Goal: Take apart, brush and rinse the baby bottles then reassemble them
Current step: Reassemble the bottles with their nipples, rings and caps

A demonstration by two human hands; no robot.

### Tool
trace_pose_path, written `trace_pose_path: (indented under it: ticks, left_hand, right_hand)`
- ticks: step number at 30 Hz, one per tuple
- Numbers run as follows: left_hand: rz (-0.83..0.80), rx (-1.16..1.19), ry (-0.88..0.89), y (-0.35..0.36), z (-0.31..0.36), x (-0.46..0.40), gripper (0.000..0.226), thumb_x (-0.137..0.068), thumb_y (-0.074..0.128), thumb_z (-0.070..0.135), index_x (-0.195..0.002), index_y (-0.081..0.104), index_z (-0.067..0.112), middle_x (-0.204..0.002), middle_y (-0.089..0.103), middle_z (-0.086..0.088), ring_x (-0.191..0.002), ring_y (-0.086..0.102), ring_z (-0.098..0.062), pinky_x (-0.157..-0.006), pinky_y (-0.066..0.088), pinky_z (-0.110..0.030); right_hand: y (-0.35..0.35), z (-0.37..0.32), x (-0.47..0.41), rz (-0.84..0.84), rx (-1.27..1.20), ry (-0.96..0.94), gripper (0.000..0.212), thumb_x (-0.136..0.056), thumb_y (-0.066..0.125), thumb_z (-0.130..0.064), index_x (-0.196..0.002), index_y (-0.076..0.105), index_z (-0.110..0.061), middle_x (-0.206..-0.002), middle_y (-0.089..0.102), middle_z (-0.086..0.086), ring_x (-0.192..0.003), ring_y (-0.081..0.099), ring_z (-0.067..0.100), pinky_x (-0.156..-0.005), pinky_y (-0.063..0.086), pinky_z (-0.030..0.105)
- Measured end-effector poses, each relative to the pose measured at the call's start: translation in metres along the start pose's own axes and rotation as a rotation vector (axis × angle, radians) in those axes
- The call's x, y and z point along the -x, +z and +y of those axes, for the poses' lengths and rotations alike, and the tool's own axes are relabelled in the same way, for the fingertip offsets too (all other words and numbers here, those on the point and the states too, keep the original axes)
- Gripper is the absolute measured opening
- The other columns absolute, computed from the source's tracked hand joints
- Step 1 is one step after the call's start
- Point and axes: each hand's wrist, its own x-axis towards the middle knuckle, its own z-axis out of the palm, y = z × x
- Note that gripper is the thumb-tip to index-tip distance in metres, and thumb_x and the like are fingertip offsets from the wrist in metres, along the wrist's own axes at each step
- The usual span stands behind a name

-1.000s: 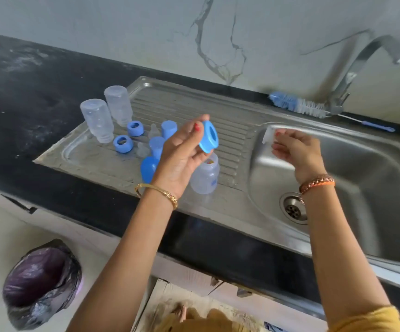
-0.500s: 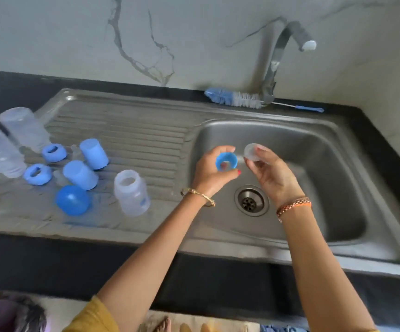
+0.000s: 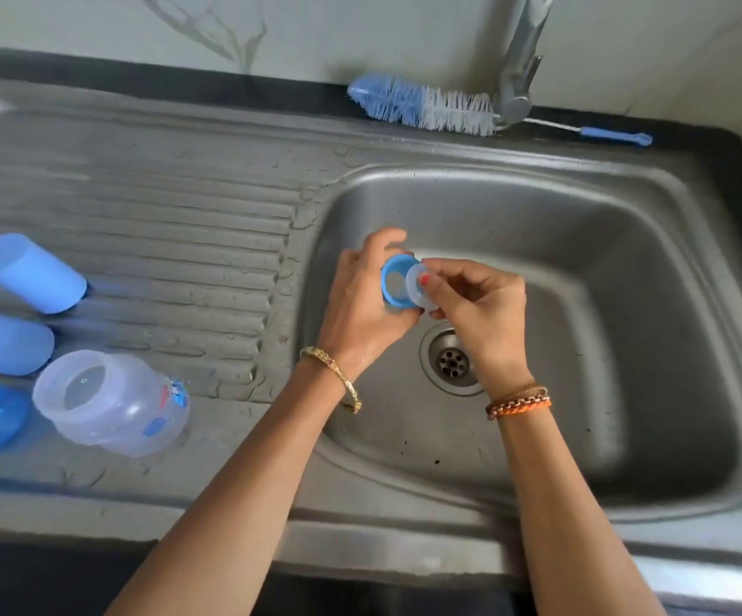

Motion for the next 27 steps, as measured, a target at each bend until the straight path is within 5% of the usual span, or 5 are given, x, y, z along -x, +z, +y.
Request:
trace_pose_path:
  ticks: [5, 8, 13, 19, 27]
  left_hand:
    - [-0.062, 0.016, 0.099, -0.002, 0.007, 0.006, 0.063, -0.061, 0.076, 0.023, -0.119, 0.055, 0.013, -0.104, 0.066, 0.001, -0.091, 0.054, -0.018, -0.071, 0.037, -0.008]
    - [-0.049, 0.204, 0.089, -0.006, 0.008, 0.005, 0.058, -0.06, 0.071, 0.03, -0.114, 0.051, 0.028, -0.106, 0.063, 0.017, -0.101, 0.06, -0.016, -0.085, 0.046, -0.02]
    - [-0.233, 0.363, 0.04, -0.018, 0.006, 0.003, 0.067, -0.057, 0.08, 0.027, -0.116, 0.048, 0.031, -0.116, 0.061, 0.015, -0.107, 0.06, -0.003, -0.085, 0.048, -0.02]
    - [-0.228, 0.564, -0.2, -0.02, 0.007, 0.001, 0.037, -0.075, 0.069, 0.015, -0.109, 0.056, 0.024, -0.107, 0.063, 0.002, -0.079, 0.061, -0.006, -0.077, 0.053, -0.022]
    - [-0.09, 0.566, -0.305, -0.021, 0.005, 0.009, 0.02, -0.076, 0.064, 0.012, -0.095, 0.068, 0.015, -0.08, 0.069, 0.007, -0.075, 0.065, -0.005, -0.072, 0.057, -0.029]
  right_hand:
    - [0.007, 0.001, 0.007, 0.132, 0.187, -0.09, 0.021, -0.076, 0.073, -0.009, -0.086, 0.07, -0.027, -0.079, 0.067, -0.009, -0.068, 0.061, 0.007, -0.069, 0.053, 0.028]
    - [0.008, 0.0, 0.01, 0.178, 0.291, -0.043, 0.038, -0.072, 0.078, -0.021, -0.101, 0.058, -0.037, -0.101, 0.049, -0.006, -0.078, 0.051, 0.001, -0.064, 0.048, 0.016]
    - [0.001, -0.006, 0.007, -0.113, -0.209, 0.359, 0.014, -0.082, 0.066, -0.006, -0.097, 0.066, -0.005, -0.088, 0.067, 0.012, -0.068, 0.062, 0.012, -0.057, 0.049, 0.019]
    - [-0.003, 0.001, 0.002, 0.083, -0.085, 0.223, 0.016, -0.077, 0.066, 0.006, -0.075, 0.069, -0.009, -0.052, 0.062, -0.011, -0.05, 0.054, 0.001, -0.049, 0.043, 0.012]
    - [0.0, -0.004, 0.013, -0.189, -0.28, 0.332, 0.02, -0.091, 0.054, -0.004, -0.105, 0.067, 0.002, -0.086, 0.071, 0.008, -0.083, 0.067, 0.015, -0.076, 0.056, 0.021]
